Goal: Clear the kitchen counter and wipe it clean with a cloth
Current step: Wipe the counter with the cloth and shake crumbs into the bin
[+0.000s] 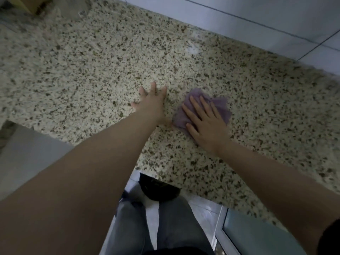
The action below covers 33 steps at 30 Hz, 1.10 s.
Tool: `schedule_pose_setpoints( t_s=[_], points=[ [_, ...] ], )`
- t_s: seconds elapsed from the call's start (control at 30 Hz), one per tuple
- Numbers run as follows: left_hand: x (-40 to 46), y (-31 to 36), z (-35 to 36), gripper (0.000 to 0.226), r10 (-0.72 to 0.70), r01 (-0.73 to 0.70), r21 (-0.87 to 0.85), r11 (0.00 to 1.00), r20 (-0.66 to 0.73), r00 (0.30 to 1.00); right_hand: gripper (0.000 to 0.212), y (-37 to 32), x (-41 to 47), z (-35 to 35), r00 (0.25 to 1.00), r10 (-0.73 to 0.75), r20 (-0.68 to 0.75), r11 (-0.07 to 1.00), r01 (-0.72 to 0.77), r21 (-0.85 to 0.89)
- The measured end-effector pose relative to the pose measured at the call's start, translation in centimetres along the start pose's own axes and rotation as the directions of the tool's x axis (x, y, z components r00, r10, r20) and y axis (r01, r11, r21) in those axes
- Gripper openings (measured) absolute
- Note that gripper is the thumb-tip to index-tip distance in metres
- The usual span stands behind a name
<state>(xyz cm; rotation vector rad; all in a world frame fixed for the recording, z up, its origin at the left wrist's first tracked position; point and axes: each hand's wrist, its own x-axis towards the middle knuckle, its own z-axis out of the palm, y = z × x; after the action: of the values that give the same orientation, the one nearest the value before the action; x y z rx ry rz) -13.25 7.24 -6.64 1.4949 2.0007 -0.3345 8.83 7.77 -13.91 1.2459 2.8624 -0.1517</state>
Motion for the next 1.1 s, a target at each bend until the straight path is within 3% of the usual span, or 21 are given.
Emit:
schedule_pose_setpoints(
  t_s=[0.1,0.23,0.33,0.57,0.73,1.1],
  points=[
    [-0.4,-1.8,0.2,0.119,0.061,-0.064,-0.097,0.993,-0.035,0.998,0.060,-3.9,-3.4,0.4,0.998,0.068,-0.004,0.997,-0.068,0.022],
    [-2.8,-7.1,1.4,0.077,0.047,-0.139,-0.250,0.958,-0.339,0.939,0.061,-10.1,-7.1,1.3,0.984,0.178,-0.030,0.982,-0.175,0.068],
    [-4.3,-12.2,2.2,0.067,0.054,-0.164,-0.216,0.963,-0.441,0.896,0.061,-13.9,-7.5,1.6,0.951,0.308,-0.029,0.949,-0.305,0.084],
    [-5.5,-23.6,2.9,0.052,0.035,-0.130,-0.177,0.976,-0.456,0.889,0.065,-22.8,-4.6,2.3,0.861,0.505,-0.066,0.862,-0.499,0.084],
    [-6.2,-28.2,2.4,0.050,0.117,-0.236,-0.179,0.955,-0.503,0.856,0.064,-27.9,-0.2,2.8,0.794,0.601,-0.090,0.799,-0.595,0.083],
    [-7.9,-36.3,1.7,0.048,0.324,-0.435,-0.143,0.889,-0.474,0.819,0.064,-36.6,10.5,2.4,0.778,0.628,-0.027,0.777,-0.624,0.083]
  ],
)
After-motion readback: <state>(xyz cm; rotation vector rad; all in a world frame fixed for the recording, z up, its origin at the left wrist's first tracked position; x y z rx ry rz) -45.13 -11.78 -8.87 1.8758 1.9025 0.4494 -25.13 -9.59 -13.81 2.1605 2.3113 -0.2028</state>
